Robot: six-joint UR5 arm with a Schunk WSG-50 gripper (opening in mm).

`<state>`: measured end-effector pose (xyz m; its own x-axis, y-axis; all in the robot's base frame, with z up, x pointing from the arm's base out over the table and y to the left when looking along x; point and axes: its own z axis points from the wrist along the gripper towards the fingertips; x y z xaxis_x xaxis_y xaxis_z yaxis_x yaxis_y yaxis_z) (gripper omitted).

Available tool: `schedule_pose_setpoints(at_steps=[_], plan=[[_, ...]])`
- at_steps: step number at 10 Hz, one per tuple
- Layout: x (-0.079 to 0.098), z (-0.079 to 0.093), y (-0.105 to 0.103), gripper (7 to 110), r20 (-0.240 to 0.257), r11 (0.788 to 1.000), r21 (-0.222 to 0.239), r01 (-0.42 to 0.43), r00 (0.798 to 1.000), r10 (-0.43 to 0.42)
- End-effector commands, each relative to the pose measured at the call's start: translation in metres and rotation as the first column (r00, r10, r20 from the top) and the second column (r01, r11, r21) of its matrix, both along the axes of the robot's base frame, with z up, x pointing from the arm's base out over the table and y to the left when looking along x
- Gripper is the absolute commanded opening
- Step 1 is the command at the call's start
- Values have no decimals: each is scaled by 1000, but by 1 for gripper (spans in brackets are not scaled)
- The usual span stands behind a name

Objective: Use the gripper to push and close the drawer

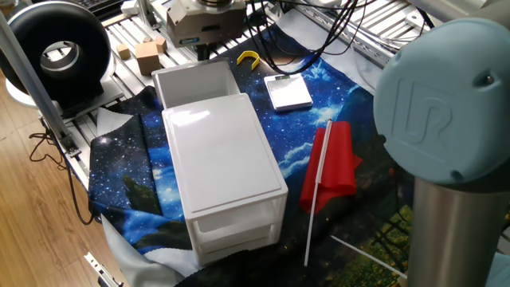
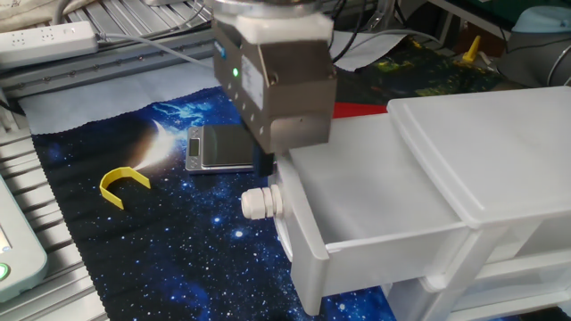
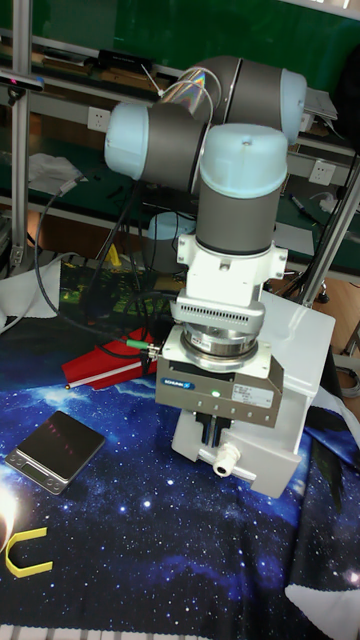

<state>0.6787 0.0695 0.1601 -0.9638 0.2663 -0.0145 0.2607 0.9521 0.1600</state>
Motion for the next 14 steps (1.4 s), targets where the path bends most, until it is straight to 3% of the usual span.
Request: schedule_pose_setpoints(at_steps=[1,3,5,6,7,8,14], plan=[[-10,16,16,7,-60,999,32,35,998,-33],[-23,10,17,7,-121,999,19,32,992,-30],[-25,9,16,7,-132,999,12,38,991,-36],[-17,7,13,7,-99,999,4,43,994,-42],[-8,8,0,7,-57,998,-43,38,998,-40],[-8,10,-4,7,-56,998,-60,32,998,-35],[-32,-3,10,7,-169,998,-17,68,983,-70]])
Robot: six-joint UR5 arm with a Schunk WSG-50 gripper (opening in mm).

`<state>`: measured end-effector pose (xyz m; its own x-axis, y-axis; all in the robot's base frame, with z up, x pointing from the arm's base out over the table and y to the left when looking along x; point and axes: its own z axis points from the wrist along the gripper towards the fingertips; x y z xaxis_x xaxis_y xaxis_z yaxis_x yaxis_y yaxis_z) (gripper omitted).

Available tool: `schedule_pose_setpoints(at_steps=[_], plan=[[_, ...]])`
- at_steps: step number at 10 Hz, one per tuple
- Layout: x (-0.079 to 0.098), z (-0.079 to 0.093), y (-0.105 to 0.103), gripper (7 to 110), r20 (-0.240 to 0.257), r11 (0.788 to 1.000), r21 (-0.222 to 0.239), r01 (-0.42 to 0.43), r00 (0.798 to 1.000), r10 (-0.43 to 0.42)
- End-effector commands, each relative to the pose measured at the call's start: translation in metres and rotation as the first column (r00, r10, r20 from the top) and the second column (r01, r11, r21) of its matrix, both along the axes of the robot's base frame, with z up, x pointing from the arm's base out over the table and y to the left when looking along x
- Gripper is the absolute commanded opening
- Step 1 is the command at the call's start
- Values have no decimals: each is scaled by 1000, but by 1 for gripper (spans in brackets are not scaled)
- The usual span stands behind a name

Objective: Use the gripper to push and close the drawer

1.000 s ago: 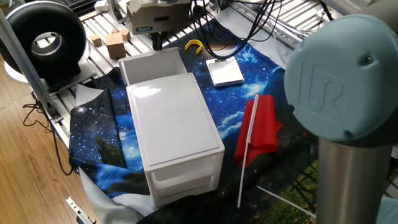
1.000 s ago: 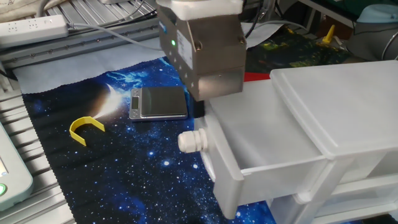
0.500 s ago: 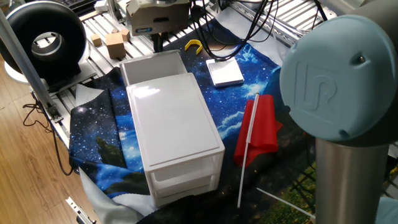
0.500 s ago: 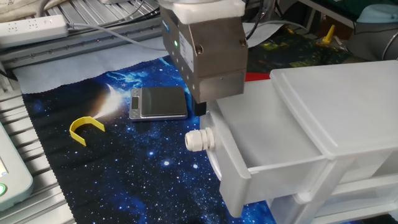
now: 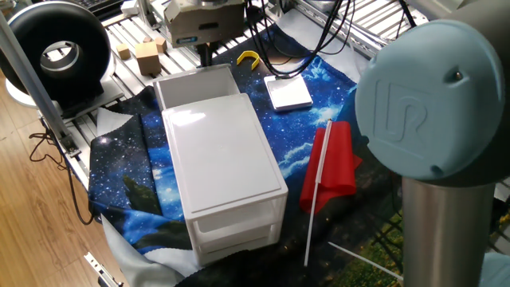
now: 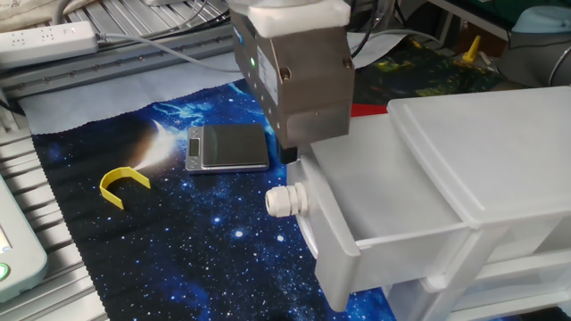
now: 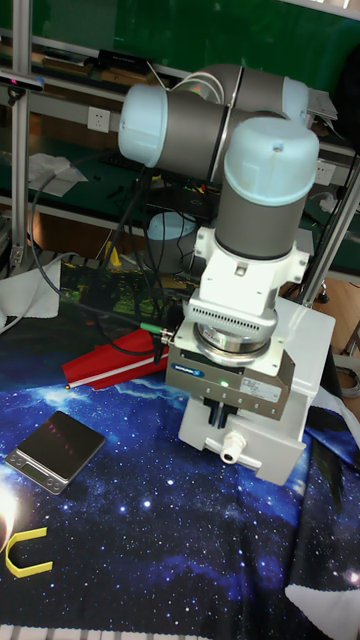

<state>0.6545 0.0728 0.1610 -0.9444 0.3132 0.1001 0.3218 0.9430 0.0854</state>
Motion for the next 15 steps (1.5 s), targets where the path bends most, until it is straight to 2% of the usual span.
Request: schedule_pose_setpoints(at_steps=[1,2,4,6,7,8,9,10,12,13,14,15], plan=[[-10,-6,7,7,-51,999,25,34,998,-33],[-22,-6,10,7,-99,998,34,44,994,-41],[-58,5,16,7,-250,998,54,41,968,-26],[-73,15,20,7,-312,996,69,47,950,-23],[-77,18,21,7,-326,996,74,45,945,-19],[-72,16,21,7,-304,996,71,44,952,-20],[-40,7,20,7,-182,996,54,77,981,-66],[-18,3,6,7,-95,998,-6,66,993,-66],[19,3,3,7,50,999,-29,46,998,-45],[21,1,7,7,55,999,-21,38,998,-37],[21,-3,21,7,50,998,28,59,997,-60],[22,-8,31,7,51,996,51,73,996,-76]])
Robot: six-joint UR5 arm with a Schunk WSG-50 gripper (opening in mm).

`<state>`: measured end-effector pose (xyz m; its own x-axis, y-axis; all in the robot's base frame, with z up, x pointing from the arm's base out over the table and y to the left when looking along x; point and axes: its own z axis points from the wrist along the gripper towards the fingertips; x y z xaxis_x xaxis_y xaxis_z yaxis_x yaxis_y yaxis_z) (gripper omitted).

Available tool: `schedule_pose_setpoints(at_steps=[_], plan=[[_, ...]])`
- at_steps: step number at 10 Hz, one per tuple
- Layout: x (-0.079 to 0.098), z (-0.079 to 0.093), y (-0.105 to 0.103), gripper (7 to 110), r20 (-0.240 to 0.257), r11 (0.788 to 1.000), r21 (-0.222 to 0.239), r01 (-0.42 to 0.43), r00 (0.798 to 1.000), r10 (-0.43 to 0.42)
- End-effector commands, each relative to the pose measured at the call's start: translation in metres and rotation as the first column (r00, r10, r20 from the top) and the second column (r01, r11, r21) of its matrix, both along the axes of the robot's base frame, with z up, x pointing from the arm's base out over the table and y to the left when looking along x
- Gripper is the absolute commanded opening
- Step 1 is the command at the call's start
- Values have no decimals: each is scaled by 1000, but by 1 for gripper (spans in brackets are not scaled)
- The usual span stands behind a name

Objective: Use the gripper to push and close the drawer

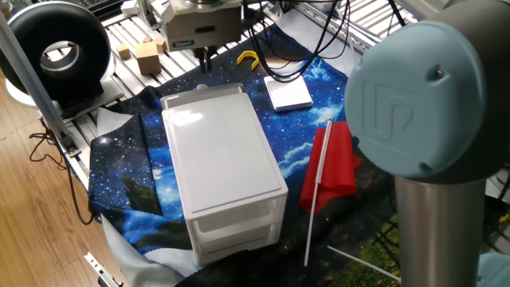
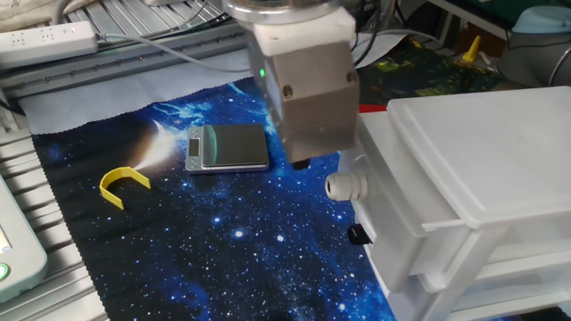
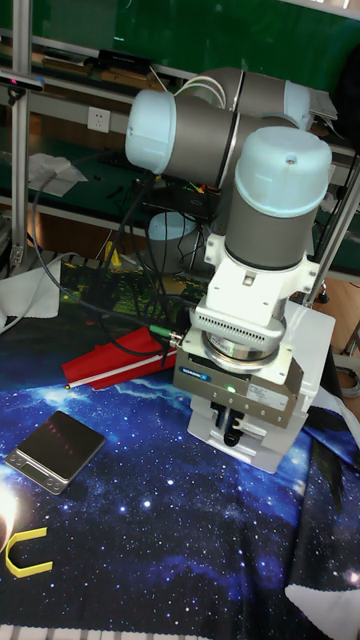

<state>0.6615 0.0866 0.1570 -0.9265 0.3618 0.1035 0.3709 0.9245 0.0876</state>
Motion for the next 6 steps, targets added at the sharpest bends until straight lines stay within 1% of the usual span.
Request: schedule_pose_setpoints(at_steps=[1,2,3,6], plan=[[7,-5,22,7,27,998,51,27,999,-29],[-7,-3,26,7,-26,998,63,10,1000,-9],[-13,0,30,7,-50,997,80,8,999,-4],[-27,-1,35,7,-104,996,86,17,995,-8]])
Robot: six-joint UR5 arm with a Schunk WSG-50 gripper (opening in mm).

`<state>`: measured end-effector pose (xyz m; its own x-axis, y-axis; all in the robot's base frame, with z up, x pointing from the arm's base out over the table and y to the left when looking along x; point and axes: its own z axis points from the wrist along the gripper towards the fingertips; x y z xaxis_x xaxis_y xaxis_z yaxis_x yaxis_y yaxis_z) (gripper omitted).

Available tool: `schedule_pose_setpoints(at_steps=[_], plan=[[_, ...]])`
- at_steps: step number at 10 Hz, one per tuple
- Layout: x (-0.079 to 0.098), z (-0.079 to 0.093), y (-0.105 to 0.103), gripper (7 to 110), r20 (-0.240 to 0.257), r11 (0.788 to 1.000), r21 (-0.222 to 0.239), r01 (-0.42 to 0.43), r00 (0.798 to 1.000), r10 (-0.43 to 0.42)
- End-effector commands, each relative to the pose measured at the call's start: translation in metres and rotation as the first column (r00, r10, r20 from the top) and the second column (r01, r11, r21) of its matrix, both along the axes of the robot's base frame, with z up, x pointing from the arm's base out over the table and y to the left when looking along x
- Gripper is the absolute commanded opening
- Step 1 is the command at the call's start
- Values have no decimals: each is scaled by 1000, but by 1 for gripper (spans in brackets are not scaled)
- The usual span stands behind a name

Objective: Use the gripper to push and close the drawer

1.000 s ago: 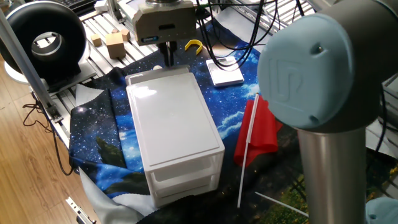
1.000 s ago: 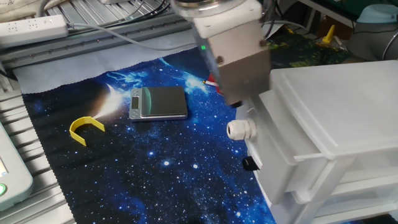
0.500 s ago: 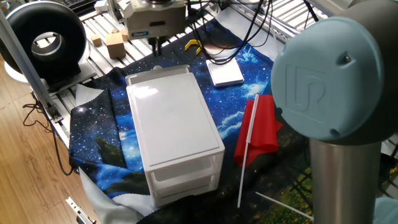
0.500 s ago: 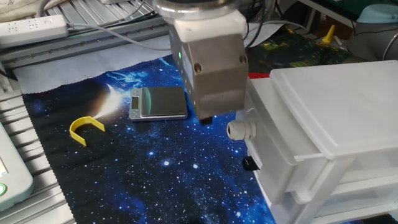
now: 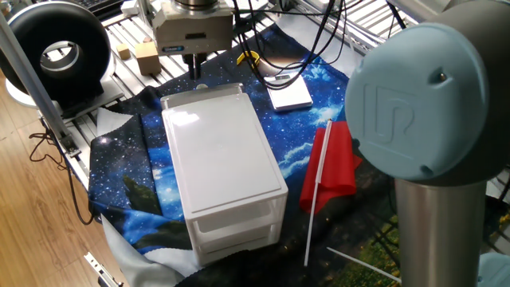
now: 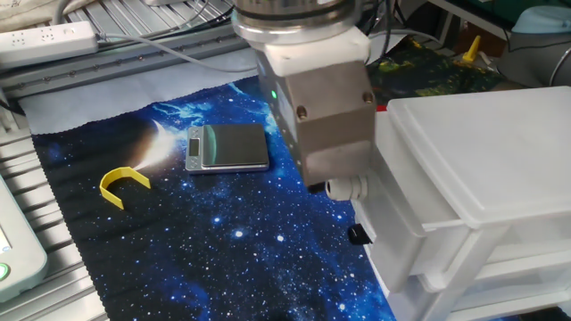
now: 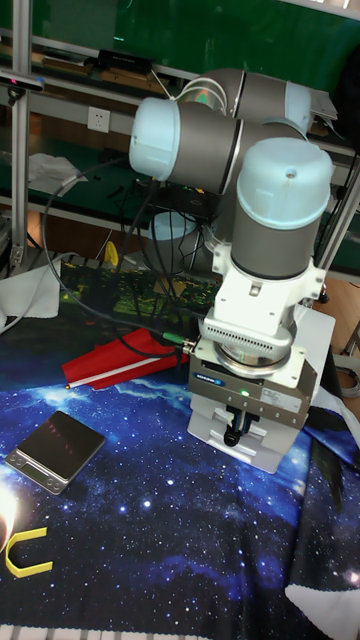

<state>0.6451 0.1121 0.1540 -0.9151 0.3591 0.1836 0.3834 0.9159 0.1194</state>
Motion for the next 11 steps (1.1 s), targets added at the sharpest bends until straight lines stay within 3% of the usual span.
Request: schedule_pose_setpoints(at_steps=[1,3,5,7,11], plan=[[-13,-2,12,7,-52,1000,24,9,999,-7],[-5,-14,5,7,-15,1000,-12,3,1000,-3],[8,-11,-1,7,29,999,-32,11,1000,-10],[16,-3,1,7,51,1000,-24,13,999,-12],[20,-12,1,7,80,999,-32,2,997,0]])
